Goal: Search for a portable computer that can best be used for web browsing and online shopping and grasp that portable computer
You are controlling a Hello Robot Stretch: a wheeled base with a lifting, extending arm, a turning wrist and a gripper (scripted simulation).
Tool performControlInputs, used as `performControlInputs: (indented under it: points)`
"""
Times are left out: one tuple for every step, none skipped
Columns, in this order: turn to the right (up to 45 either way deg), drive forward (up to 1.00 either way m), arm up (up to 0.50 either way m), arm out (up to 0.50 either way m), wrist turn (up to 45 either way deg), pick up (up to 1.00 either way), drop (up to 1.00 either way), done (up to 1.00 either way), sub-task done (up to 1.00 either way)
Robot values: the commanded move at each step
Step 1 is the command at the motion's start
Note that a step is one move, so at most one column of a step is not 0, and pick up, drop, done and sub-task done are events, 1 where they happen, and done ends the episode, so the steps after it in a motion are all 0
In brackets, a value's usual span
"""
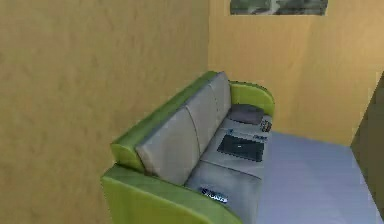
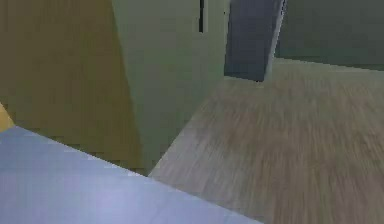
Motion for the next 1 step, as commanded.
performControlInputs:
  points:
    - [45.0, 0.00, 0.00, 0.00, 0.0, 0.00, 0.00, 0.00, 0.00]
